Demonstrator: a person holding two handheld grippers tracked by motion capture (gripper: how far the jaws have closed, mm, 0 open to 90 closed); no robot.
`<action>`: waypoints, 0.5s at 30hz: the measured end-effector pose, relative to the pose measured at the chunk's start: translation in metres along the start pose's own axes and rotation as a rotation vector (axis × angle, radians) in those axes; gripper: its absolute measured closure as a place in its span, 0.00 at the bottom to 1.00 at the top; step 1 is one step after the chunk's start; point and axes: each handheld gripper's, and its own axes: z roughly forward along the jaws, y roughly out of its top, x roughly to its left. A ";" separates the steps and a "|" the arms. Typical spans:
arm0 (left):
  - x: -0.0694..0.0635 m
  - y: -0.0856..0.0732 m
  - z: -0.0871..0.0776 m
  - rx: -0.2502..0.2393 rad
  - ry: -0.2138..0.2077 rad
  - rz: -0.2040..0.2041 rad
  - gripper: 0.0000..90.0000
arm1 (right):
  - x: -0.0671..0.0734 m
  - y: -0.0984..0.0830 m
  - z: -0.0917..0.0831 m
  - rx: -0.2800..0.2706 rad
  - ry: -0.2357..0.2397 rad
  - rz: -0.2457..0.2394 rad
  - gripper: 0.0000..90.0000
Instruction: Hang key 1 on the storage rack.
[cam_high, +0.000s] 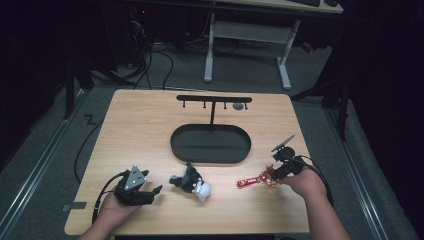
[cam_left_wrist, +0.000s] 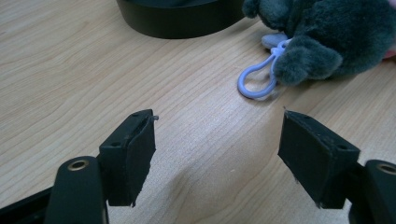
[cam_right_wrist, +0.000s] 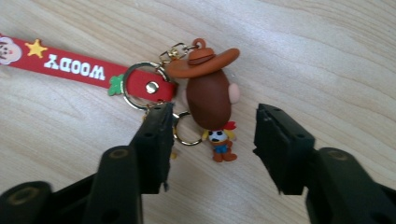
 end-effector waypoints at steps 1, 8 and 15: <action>0.000 0.000 0.000 0.000 0.001 0.001 0.31 | -0.001 0.001 0.001 -0.002 0.006 0.001 0.54; 0.001 0.000 -0.001 -0.003 0.002 -0.004 0.31 | -0.003 0.006 0.011 0.022 0.014 -0.013 0.56; 0.002 0.000 -0.002 -0.004 0.001 -0.008 0.31 | -0.004 0.012 0.022 0.047 0.025 0.006 0.60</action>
